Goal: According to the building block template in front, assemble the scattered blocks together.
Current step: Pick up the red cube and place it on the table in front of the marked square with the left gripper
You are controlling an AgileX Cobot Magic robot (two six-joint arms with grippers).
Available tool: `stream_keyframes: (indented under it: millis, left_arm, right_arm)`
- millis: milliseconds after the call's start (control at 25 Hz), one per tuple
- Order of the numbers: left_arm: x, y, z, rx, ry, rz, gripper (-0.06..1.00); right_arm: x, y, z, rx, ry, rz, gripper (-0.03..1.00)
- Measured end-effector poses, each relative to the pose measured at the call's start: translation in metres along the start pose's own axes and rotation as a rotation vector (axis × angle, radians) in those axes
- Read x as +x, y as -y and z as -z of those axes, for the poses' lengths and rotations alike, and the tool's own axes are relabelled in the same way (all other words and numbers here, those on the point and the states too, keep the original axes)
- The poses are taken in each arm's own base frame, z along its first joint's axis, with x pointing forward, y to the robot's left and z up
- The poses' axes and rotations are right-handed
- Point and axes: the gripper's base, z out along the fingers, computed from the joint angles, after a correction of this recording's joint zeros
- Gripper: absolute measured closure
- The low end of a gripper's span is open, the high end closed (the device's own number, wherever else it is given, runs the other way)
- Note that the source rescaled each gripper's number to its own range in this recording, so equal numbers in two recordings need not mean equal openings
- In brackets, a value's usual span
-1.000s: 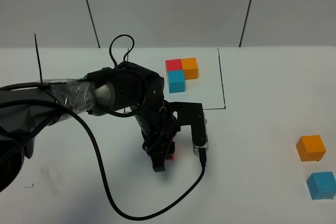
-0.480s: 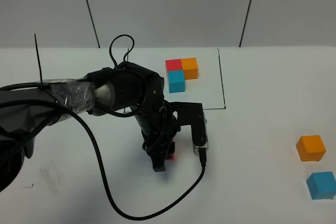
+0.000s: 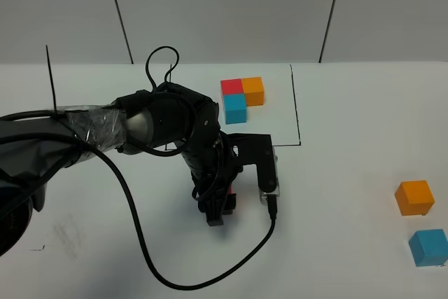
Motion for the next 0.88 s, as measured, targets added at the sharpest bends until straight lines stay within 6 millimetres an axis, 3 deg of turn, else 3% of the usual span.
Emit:
stream_keyframes:
  millis: [80, 240, 720, 880]
  left_arm:
    - [-0.001, -0.001, 0.0, -0.008, 0.007, 0.005, 0.23]
    - [-0.001, -0.001, 0.0, -0.015, 0.011, 0.014, 0.11]
    - [0.006, 0.005, 0.0, 0.054, -0.069, 0.038, 0.1]
    - [0.008, 0.003, 0.011, 0.024, -0.09, 0.039, 0.1]
  right_arm:
    - [0.0, 0.0, 0.0, 0.0, 0.0, 0.0, 0.23]
    - [0.0, 0.0, 0.0, 0.0, 0.0, 0.001, 0.23]
    - [0.0, 0.0, 0.0, 0.0, 0.0, 0.002, 0.23]
    - [0.0, 0.0, 0.0, 0.0, 0.0, 0.002, 0.23]
